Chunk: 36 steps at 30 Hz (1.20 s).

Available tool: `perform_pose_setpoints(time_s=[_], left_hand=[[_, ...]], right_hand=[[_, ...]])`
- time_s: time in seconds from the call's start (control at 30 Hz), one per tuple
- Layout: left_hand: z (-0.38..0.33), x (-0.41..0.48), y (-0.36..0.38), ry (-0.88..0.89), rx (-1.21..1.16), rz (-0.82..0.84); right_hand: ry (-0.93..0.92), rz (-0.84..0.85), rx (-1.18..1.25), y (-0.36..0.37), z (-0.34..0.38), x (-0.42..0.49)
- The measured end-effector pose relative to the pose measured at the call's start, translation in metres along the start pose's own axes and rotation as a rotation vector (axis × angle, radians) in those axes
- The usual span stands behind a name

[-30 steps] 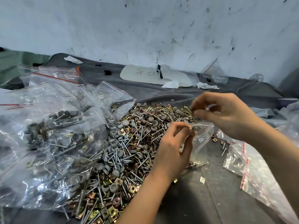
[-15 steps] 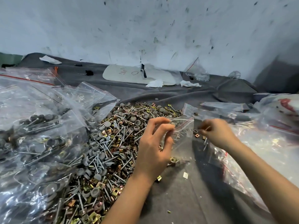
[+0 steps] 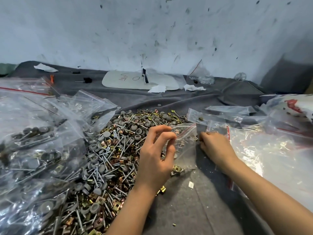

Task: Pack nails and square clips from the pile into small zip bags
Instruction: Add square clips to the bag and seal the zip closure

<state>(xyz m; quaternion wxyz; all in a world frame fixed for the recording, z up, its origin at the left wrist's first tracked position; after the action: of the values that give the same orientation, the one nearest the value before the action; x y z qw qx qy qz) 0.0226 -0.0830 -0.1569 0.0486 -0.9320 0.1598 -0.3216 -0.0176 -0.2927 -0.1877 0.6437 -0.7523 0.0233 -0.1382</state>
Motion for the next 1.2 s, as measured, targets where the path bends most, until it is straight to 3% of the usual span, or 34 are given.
perform_pose_setpoints(time_s=[0.13, 0.2, 0.27, 0.37, 0.47, 0.57, 0.67, 0.73, 0.8, 0.9, 1.2], left_hand=[[-0.001, 0.001, 0.0, 0.006, 0.007, 0.002], [-0.001, 0.001, 0.002, 0.01, 0.016, 0.006], [-0.001, 0.0, 0.002, 0.016, 0.027, 0.013], [-0.003, -0.001, 0.002, 0.046, 0.025, 0.009], [-0.004, -0.001, 0.001, 0.057, 0.024, 0.004], [-0.004, -0.001, 0.0, 0.048, 0.021, 0.003], [-0.004, 0.0, -0.001, 0.05, 0.02, -0.005], [-0.004, -0.001, 0.0, 0.04, 0.016, -0.002], [-0.004, -0.001, 0.0, 0.035, 0.012, -0.004], [-0.004, -0.001, 0.0, 0.031, 0.007, -0.007], [-0.002, -0.001, 0.001, 0.034, 0.023, -0.005]], right_hand=[[0.11, -0.435, 0.595, -0.049, -0.004, -0.008], [0.028, -0.592, 0.856, -0.086, 0.005, -0.009], [-0.158, -0.644, 0.975, -0.12, 0.024, -0.01], [-0.352, -0.54, 0.871, -0.141, 0.053, -0.015], [-0.383, -0.419, 0.694, -0.135, 0.067, -0.019], [-0.351, -0.499, 0.662, -0.133, 0.056, -0.021], [-0.172, -0.61, 0.668, -0.123, 0.021, -0.015], [-0.008, -0.448, 0.551, -0.096, -0.004, -0.004], [0.115, -0.164, 0.415, -0.054, -0.022, 0.004], [0.16, 0.11, 0.254, -0.001, -0.037, 0.001], [0.152, 0.109, 0.295, 0.016, -0.043, 0.004]])
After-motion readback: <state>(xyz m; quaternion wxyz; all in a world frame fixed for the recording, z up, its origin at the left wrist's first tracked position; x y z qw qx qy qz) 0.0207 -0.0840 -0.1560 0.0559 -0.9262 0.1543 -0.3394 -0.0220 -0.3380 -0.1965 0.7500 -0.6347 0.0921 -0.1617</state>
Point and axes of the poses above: each hand's wrist, its own x-axis towards the middle knuckle, its own y-axis out of the palm, z = x × y, the point moved 6 cm from there along x, towards the middle knuckle, and after that the axes turned 13 degrees about -y, right-handed, at the moved point
